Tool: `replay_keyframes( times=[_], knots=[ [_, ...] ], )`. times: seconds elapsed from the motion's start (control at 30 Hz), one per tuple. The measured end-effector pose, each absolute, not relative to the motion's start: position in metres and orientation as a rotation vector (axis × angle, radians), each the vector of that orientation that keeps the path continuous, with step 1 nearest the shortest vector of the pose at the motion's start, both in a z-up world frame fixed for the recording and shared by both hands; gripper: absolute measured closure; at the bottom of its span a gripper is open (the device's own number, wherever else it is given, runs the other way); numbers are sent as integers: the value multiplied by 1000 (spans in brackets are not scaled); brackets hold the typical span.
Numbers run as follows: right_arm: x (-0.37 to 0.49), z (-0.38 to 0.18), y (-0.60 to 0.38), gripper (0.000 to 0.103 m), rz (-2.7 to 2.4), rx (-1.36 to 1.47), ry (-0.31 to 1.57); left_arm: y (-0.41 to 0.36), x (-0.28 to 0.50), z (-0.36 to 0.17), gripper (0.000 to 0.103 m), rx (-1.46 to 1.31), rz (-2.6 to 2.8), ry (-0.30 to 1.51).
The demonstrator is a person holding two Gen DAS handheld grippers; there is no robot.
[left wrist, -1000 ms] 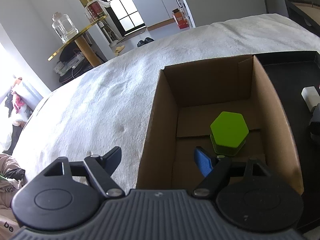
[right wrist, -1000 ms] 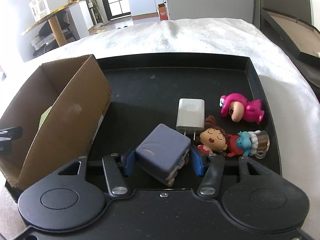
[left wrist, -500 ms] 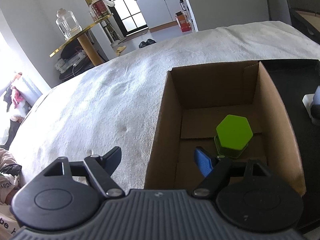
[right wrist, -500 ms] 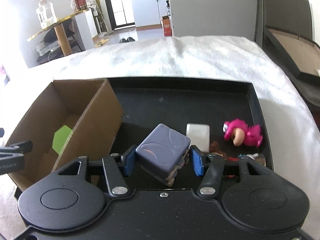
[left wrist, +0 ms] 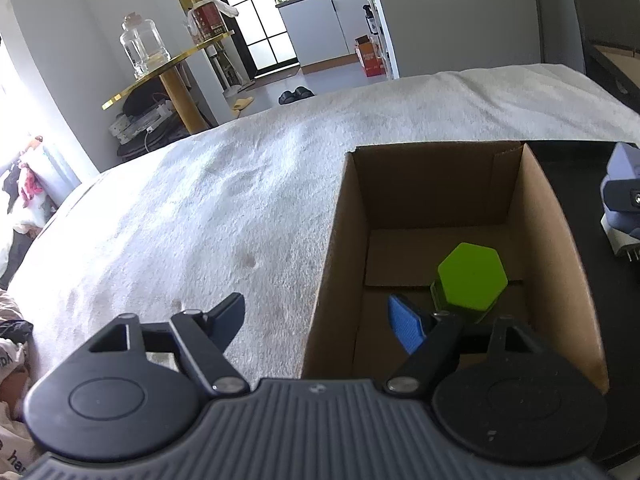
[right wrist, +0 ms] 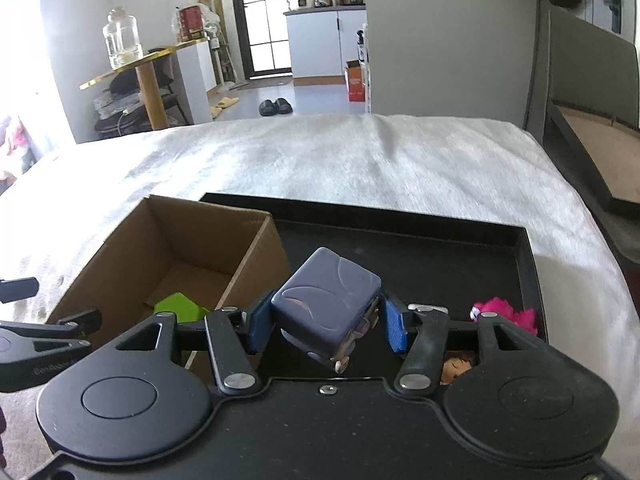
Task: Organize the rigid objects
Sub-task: 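Carry the lavender cube with the right gripper into the box and release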
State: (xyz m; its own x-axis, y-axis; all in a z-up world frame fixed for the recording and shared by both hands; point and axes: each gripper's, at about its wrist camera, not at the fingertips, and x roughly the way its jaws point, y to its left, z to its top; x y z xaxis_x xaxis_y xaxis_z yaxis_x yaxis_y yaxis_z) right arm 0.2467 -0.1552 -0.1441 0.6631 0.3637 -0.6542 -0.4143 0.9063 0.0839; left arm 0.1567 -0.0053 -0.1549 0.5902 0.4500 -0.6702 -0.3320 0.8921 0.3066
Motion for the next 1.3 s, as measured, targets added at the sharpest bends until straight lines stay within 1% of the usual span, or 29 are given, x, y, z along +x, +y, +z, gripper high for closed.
replay_keyframes(
  times=[0.07, 0.13, 0.17, 0.23, 0.27, 0.37, 0.43, 0.5, 0.63, 1.03, 1.3],
  knots=[
    [245, -141, -151, 49, 449, -82, 712, -4, 156, -155, 31, 142, 453, 814],
    [244, -138, -145, 49, 457, -90, 701, -3, 155, -156, 40, 136, 447, 814],
    [244, -137, -142, 49, 462, -94, 696, -2, 155, -157, 42, 129, 445, 818],
    [242, -134, -137, 49, 473, -103, 686, 0, 156, -157, 51, 121, 439, 821],
    [242, -133, -134, 49, 479, -107, 682, 1, 155, -158, 53, 115, 439, 821],
    [240, -130, -126, 49, 494, -117, 671, 2, 156, -159, 65, 102, 432, 823],
    [238, -127, -121, 49, 504, -125, 665, 3, 156, -161, 78, 95, 424, 825],
    [237, -125, -116, 49, 517, -137, 656, 3, 156, -163, 87, 89, 422, 822],
    [234, -122, -107, 49, 558, -157, 637, 4, 153, -164, 88, 86, 418, 805],
    [226, -134, -75, 49, 679, -247, 648, 10, 150, -165, 88, 60, 408, 790],
    [232, -138, -59, 48, 729, -245, 659, 10, 151, -164, 88, 37, 412, 783]
  ],
)
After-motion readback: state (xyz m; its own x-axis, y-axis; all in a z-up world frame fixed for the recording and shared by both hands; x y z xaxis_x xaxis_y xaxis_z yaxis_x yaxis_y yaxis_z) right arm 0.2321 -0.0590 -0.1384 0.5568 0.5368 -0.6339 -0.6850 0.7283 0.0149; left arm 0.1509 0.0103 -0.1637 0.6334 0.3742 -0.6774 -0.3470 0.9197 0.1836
